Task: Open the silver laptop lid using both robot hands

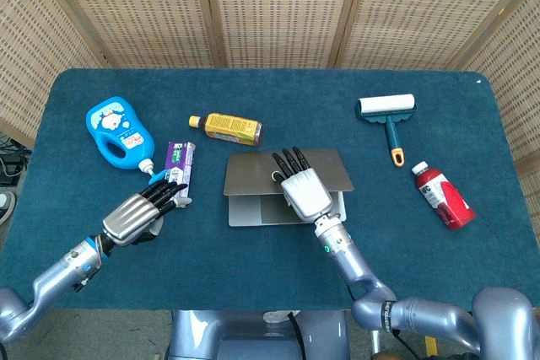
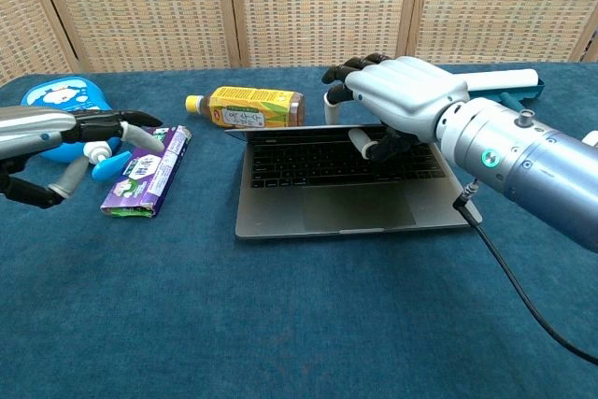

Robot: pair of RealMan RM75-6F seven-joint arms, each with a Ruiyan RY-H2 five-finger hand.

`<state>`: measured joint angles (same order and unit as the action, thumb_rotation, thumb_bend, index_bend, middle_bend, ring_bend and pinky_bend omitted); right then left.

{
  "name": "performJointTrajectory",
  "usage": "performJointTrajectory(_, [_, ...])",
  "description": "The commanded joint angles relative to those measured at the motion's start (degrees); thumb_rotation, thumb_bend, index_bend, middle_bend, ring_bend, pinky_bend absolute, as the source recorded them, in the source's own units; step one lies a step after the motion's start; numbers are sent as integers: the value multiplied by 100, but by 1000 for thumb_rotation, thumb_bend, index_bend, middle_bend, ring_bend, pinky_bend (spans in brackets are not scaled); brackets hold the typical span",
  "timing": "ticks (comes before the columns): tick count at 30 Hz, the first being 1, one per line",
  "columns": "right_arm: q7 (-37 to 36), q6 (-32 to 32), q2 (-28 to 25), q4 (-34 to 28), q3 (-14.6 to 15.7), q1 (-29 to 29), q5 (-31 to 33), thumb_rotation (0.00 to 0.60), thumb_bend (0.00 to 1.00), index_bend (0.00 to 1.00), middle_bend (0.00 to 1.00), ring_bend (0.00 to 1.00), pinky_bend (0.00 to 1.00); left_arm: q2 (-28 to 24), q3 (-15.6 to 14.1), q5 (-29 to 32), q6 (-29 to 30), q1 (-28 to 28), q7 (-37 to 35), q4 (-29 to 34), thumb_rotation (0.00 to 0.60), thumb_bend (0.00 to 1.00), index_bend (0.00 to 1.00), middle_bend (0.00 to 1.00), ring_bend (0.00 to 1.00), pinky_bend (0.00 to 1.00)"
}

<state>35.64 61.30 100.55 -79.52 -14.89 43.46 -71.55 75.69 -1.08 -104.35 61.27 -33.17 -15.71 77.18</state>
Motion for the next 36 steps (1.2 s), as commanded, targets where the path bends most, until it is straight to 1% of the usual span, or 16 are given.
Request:
performJointTrajectory(1, [-18, 5, 1, 9, 1, 14, 16, 600, 756, 391, 168, 42, 0, 261, -1, 14, -180, -212, -49, -130, 600, 855, 168, 0, 55, 62])
performJointTrajectory(5, [-46, 2, -10, 16, 17, 37, 59, 600, 755, 391, 168, 42, 0, 517, -12, 96, -356, -408, -29, -282, 600, 854, 172, 0, 62, 63])
performJointTrajectory(9, [-94, -9, -11, 27, 23, 64, 93, 600, 755, 391, 168, 42, 0, 668, -21, 205, -418, -506, -18, -369, 600, 856, 166, 0, 70, 83])
performJointTrajectory(16, [-220, 18, -7, 32, 40, 99, 85, 600, 755, 391, 170, 42, 0, 944, -33, 381, -687, -758, -12, -532, 600, 884, 166, 0, 98, 103])
performJointTrajectory(22, [-261, 22, -18, 33, 45, 125, 110, 600, 755, 391, 170, 42, 0, 1322, -19, 533, -866, -929, -23, -782, 600, 929, 214, 7, 147, 143])
performJointTrajectory(26, [-311, 25, -51, 24, 48, 145, 101, 600, 755, 391, 172, 42, 0, 1527, -11, 617, -1025, -1077, 99, -899, 600, 933, 227, 19, 160, 151])
performJointTrajectory(36, [-305, -7, -80, 12, 37, 241, 116, 600, 755, 394, 175, 42, 0, 1805, -37, 831, -1298, -1283, 387, -1052, 600, 933, 233, 29, 169, 151])
